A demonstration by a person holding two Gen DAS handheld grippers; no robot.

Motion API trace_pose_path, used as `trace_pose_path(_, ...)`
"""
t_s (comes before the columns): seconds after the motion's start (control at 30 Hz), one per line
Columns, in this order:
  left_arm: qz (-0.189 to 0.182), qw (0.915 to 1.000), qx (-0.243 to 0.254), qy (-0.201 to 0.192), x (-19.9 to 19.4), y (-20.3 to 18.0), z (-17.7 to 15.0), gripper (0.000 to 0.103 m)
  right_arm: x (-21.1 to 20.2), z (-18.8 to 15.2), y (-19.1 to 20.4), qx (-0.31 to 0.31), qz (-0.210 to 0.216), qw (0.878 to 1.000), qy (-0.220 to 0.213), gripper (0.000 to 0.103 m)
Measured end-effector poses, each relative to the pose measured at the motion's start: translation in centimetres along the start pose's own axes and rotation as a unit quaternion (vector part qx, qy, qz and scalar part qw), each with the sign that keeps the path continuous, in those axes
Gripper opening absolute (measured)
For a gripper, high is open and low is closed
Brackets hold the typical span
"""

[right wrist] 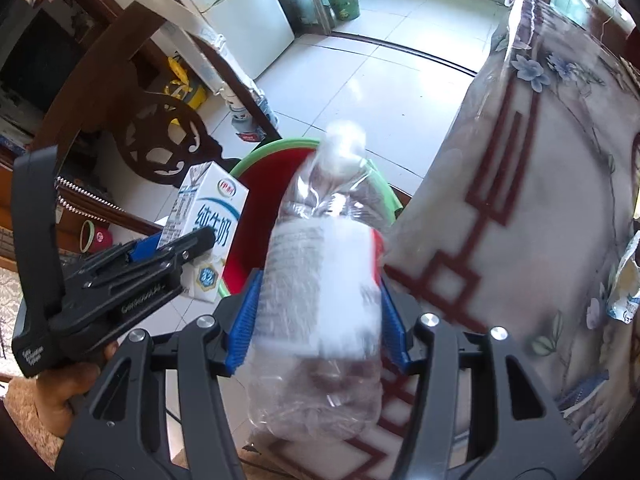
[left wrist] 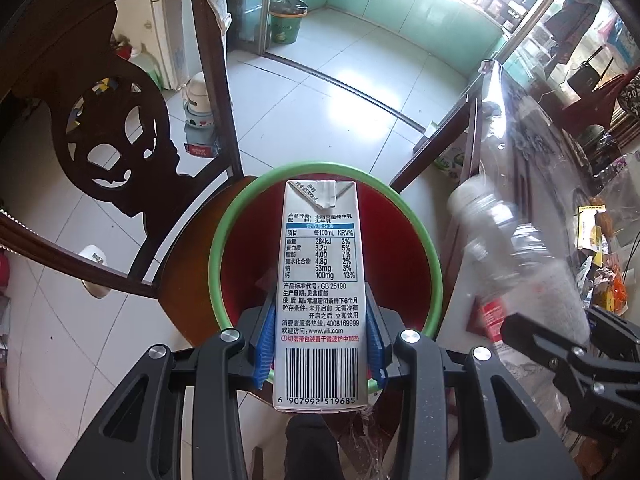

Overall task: Collect trash
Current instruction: 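Open both tools to drop the bottle and carton into the bucket, then move both open tools back toward the table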

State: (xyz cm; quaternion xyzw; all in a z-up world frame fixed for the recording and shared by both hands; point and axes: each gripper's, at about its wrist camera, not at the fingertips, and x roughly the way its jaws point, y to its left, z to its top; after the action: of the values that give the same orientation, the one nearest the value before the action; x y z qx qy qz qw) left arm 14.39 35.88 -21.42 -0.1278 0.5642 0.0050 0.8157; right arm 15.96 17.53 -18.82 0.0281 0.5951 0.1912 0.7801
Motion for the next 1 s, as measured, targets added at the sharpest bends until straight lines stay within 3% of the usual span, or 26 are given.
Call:
trace_pose_path(0.03,0.0,1.0,0.002,-0.002,-0.1,-0.1,0.1,0.037,-0.2,0.1,0.0,0.002,-0.001,1.0,-0.003,0.065)
trace_pose_path(0.1,0.003,0.9999,0.008,-0.006,-0.3,-0.3,0.3,0.07,-1.1,0.1,-0.1,0.004,-0.005,1.0,-0.017,0.067)
trace_pose_path(0.13,0.004,0.9998,0.009,-0.015,-0.6,-0.4,0.5,0.072,-1.4,0.1,-0.1,0.002,-0.009,1.0,-0.021,0.067)
trace_pose_path(0.4,-0.02,0.9983,0.038,-0.04,-2.1,-3.2,1.2,0.072,-5.3,-1.3,-2.7,0.017,-0.045,0.997,-0.061,0.068)
trace_pose_path(0.67,-0.066,0.9923,0.096,-0.043,-2.8,-9.0,0.6,0.072,-8.8,-4.8,-8.4,0.092,-0.074,0.989,-0.087,0.068)
trace_pose_path(1.0,-0.104,0.9802,0.166,-0.03,-3.2,-17.3,-2.0,0.072,-14.2,-11.6,-19.1,0.201,-0.141,0.963,-0.107,0.068)
